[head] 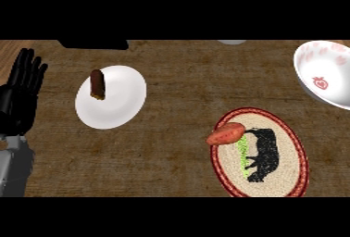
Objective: Pick the pear from the placemat and place it in the bowl
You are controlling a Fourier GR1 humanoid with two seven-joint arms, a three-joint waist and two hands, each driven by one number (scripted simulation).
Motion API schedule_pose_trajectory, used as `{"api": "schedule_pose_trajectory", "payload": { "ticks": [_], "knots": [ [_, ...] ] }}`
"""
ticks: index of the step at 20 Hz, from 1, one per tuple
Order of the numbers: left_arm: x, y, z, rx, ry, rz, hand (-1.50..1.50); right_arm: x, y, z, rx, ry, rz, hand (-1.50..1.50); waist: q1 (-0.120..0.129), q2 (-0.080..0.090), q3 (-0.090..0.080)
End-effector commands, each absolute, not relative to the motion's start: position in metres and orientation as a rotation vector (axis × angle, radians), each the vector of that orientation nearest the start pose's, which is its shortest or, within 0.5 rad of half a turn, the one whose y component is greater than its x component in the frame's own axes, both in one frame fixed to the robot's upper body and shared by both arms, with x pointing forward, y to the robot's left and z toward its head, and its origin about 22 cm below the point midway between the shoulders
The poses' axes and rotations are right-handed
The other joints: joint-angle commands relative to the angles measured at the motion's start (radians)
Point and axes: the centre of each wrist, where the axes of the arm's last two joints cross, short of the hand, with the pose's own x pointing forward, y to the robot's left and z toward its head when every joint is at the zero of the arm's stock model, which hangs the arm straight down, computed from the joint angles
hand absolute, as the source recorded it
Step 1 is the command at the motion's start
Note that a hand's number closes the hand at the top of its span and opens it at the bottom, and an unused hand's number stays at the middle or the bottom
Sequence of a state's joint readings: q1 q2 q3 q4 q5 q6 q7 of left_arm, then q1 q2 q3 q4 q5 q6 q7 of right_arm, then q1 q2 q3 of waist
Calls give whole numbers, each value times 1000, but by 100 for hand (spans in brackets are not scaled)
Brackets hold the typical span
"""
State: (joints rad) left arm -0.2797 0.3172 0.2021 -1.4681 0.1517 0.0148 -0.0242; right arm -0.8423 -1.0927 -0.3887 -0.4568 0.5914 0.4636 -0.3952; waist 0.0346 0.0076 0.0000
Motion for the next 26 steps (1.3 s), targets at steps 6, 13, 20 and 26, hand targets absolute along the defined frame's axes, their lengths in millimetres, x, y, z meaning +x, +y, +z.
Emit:
{"api": "schedule_pose_trajectory", "payload": {
  "ticks": [6, 13, 20, 26],
  "knots": [
    [304, 327, 91, 200, -1792, 6, 0, 356, -510, 193, -840, -1297, 681, 150, 1, 4, 2],
    [303, 316, 86, 189, -1795, 18, 0, 373, -487, 155, -935, -1142, 620, 150, 13, 9, 3],
    [306, 322, 99, 198, -1817, 17, 0, 376, -473, 119, -771, -1171, 428, -150, 15, 10, 4],
    [307, 310, 89, 197, -1818, -3, 0, 359, -484, 96, -742, -1407, 183, -150, 18, 18, 7]
  ]
}}
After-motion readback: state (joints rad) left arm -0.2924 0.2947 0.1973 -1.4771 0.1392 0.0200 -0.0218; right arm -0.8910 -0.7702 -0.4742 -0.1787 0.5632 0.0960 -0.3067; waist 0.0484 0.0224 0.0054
